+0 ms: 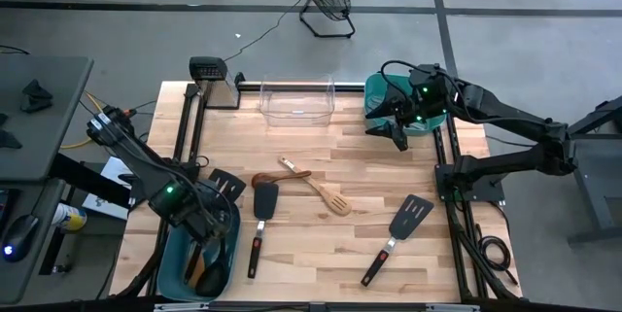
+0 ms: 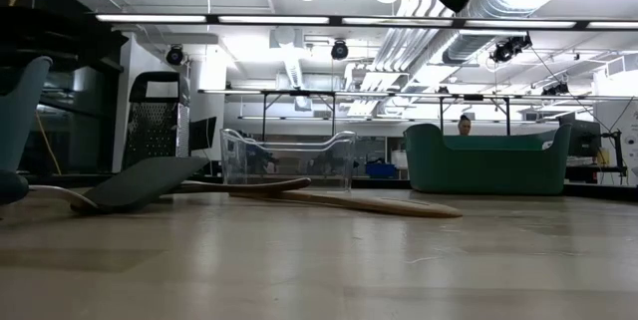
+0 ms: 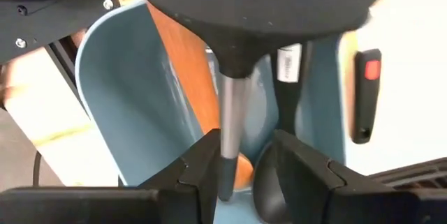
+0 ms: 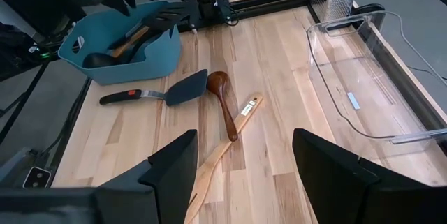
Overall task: Pick & Place Kitchen Items
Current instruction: Put the right spatula into the transparent bin
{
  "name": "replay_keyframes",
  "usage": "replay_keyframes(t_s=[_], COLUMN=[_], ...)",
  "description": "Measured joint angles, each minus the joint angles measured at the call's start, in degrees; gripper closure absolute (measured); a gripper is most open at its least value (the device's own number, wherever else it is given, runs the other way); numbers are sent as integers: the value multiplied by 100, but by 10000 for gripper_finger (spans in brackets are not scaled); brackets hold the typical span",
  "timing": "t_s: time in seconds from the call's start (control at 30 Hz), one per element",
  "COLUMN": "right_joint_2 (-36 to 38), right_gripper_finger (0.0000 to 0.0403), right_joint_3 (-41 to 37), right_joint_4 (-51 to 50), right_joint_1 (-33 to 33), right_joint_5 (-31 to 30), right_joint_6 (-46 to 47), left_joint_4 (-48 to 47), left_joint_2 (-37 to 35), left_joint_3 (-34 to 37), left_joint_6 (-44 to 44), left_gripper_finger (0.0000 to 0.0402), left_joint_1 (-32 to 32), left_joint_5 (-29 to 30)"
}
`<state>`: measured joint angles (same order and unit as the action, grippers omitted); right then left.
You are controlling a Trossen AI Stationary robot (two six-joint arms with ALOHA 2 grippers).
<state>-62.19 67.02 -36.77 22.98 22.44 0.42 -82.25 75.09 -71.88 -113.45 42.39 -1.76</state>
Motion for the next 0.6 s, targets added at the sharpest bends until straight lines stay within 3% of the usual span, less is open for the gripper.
replay_keyframes(t_s=[0.3,0.47,0.6], right_joint_2=[2,2,2], right_gripper_finger=[176,176,176], right_joint_3=[0,0,0], right_joint_4=[-242,-401,-571], right_joint_1=[2,2,2], right_joint_5=[0,-2,0], right_joint_6=[-24,18,226], left_joint_4=[-496,-674,-668], left_joint_2=[0,0,-2], left_joint_3=[-745,-1072,-1231], left_joint_6=[-226,-217,-13], left_gripper_finger=[275,275,275], left_joint_1=[-2,-2,-2], left_joint_5=[592,1506,2639])
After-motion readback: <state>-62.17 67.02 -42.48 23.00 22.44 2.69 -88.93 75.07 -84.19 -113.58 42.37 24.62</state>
